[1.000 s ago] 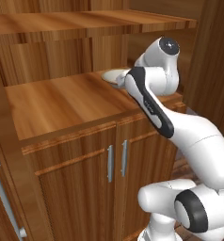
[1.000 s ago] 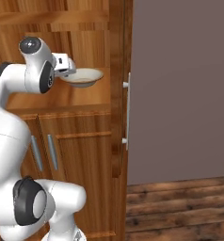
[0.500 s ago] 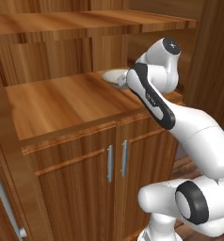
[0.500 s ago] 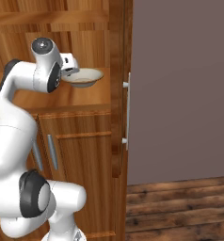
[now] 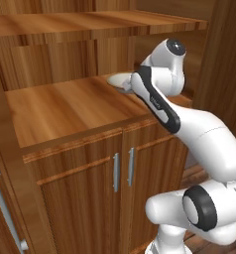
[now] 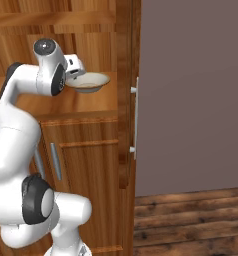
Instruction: Move the bowls from the cabinet to the plates on the dining table.
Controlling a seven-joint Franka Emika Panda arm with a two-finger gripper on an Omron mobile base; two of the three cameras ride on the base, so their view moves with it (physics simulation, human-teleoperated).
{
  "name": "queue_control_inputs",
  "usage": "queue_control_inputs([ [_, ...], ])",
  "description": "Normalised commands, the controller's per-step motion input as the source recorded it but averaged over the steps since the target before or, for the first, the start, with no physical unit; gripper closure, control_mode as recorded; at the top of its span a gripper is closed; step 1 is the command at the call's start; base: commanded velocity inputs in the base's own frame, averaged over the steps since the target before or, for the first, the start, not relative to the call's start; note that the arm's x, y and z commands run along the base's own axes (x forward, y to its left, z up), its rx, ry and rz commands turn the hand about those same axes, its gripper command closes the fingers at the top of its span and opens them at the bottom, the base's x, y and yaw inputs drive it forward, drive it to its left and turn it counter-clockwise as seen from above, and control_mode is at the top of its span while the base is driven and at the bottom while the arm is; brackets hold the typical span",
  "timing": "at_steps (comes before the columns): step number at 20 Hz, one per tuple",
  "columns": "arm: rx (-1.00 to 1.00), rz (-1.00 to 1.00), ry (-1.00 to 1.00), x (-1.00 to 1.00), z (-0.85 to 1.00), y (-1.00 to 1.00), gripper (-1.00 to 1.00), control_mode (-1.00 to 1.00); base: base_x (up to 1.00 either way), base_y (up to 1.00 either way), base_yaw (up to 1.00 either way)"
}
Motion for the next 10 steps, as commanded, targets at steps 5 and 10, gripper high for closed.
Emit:
queue_control_inputs([
  [5, -0.06, 0.00, 0.00, 0.24, -0.08, 0.00, -1.00, -1.00, 0.00, 0.00, 0.00],
  [10, -0.04, 0.00, 0.00, 0.28, -0.27, 0.00, -1.00, -1.00, 0.00, 0.00, 0.00],
])
